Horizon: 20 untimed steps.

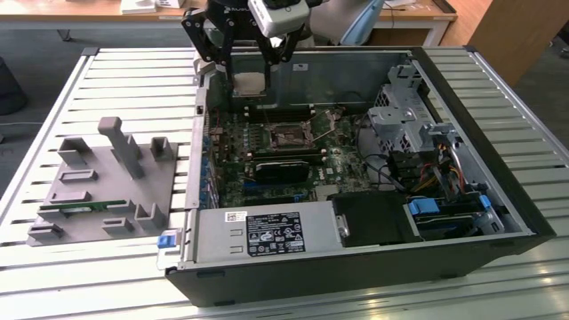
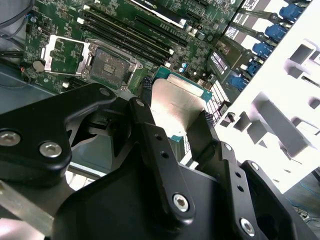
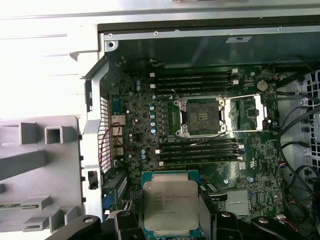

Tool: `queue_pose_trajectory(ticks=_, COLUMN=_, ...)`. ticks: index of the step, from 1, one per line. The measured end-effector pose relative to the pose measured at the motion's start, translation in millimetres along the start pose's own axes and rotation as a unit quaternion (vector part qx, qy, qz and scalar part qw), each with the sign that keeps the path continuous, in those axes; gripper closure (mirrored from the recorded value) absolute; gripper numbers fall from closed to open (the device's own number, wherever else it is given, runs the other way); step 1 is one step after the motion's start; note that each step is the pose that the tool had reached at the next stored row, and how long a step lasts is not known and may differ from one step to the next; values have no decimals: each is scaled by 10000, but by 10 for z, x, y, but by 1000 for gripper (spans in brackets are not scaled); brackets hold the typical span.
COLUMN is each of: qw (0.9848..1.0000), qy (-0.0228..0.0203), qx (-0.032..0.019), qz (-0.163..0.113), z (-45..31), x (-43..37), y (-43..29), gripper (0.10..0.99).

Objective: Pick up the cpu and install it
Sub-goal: 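Place the cpu into insertion slot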

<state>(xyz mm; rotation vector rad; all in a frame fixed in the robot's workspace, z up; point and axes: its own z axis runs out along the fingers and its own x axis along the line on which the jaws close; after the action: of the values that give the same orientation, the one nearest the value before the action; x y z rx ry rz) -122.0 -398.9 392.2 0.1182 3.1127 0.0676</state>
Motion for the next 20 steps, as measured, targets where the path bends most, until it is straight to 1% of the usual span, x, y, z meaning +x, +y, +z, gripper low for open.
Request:
queue_pose_trajectory(ticks=7, qw=10000, qy=-1, qx=0, qz=11, z=2, x=0, y=0, gripper=553)
queue_pose_trajectory(ticks=10, qw=9997, qy=-11, qx=6, qz=248, z=13, x=0, y=-1, gripper=553)
queue_pose_trajectory(ticks=14, qw=9984, qy=-26, qx=20, qz=573, z=25, x=1, y=-1, gripper=553)
queue_pose_trajectory(ticks=16, qw=9981, qy=-28, qx=25, qz=621, z=27, x=-10, y=3, gripper=553)
queue_pose_trajectory(ticks=20, qw=9981, qy=-21, qx=26, qz=622, z=53, x=-79, y=44, gripper=553)
